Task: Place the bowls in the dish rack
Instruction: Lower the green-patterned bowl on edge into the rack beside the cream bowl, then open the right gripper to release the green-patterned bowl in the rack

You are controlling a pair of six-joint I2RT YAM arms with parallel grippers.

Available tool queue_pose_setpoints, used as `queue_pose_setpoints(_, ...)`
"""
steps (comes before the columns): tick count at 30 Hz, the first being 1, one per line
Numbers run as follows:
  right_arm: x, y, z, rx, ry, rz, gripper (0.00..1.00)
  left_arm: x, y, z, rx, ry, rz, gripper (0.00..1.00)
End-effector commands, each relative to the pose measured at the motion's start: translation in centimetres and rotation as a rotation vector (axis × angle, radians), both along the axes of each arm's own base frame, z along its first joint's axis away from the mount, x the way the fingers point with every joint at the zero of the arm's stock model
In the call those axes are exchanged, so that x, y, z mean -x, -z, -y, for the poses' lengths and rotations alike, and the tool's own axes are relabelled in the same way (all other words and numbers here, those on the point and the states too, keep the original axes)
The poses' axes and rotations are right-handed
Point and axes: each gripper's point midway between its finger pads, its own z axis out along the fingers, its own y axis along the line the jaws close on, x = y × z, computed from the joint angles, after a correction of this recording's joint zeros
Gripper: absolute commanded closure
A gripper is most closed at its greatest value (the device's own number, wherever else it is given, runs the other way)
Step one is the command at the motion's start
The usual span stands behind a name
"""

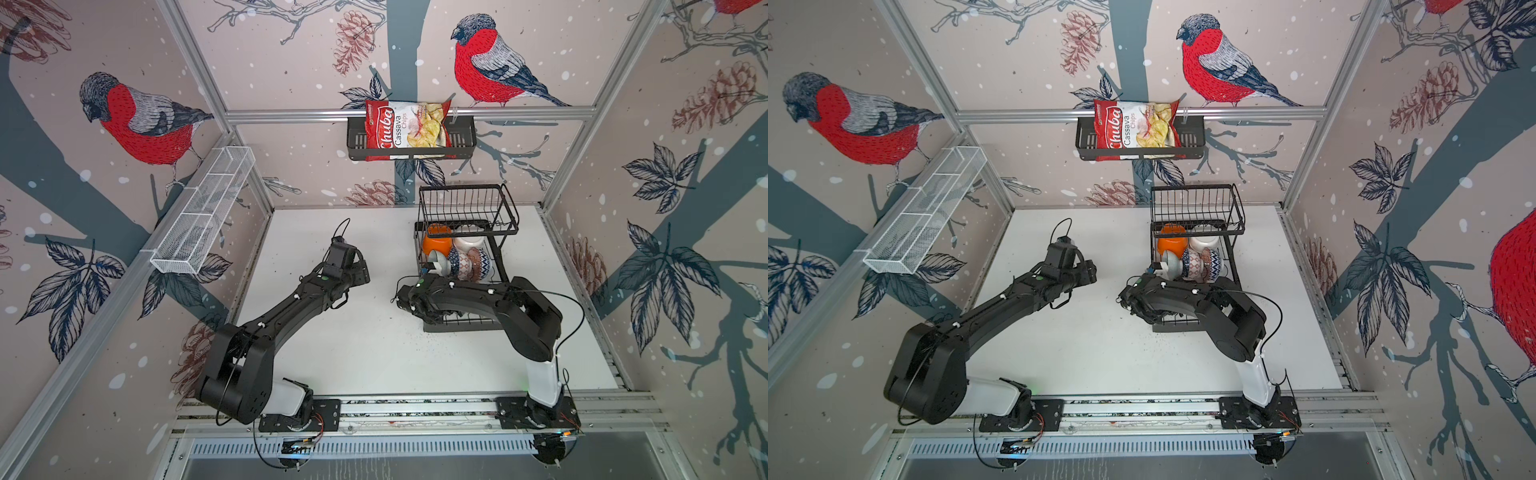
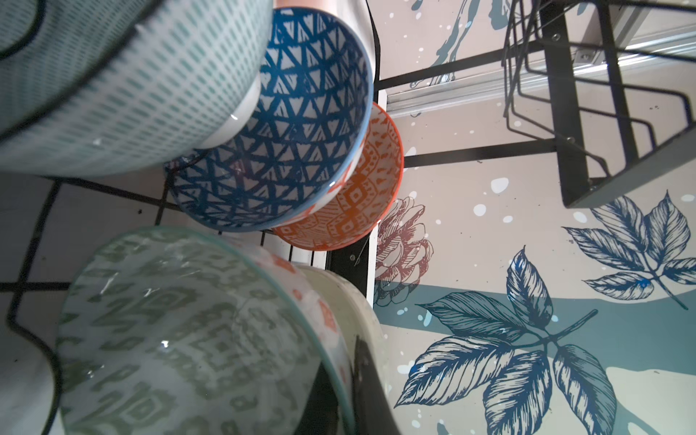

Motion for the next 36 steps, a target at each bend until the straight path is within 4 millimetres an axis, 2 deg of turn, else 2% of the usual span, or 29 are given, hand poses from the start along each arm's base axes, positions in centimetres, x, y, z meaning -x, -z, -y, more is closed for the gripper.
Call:
queue_pose_setpoints(1,0.3,1.1,-0.9,-0.047,0.006,-0.019,1.0,0.1,0.0,-0.3,-0.008,0.004,0.003,0.24)
queue_pose_setpoints(7,0.6,1.6,-1.4,-0.032,0.011,-0.035,0.93,0.1,-0.1,-0.5,-0.01,0.001,0.006,0.24)
queue_pose_setpoints(14,1.2,2.2,-1.9,-0.029,0.017,-0.051,0.89,0.1,-0.2,-0.6,-0.008,0.001,0.008,0.24)
queue_pose_setpoints(20,1.4,2.6,-2.4,-0.031,0.021,-0.066,0.81,0.3,-0.1,-0.6,-0.006,0.004,0.008,0.24)
queue_pose_setpoints(28,1.5,2.7,-2.7,-0.054,0.029,-0.076,0.78,0.5,-0.3,-0.7,0.0,0.004,0.016,0.24)
queue_pose_setpoints(36,1.4,2.3,-3.1,-0.079,0.022,-0.071,0.66,0.4,-0.6,-0.7,0.004,0.003,0.027,0.24)
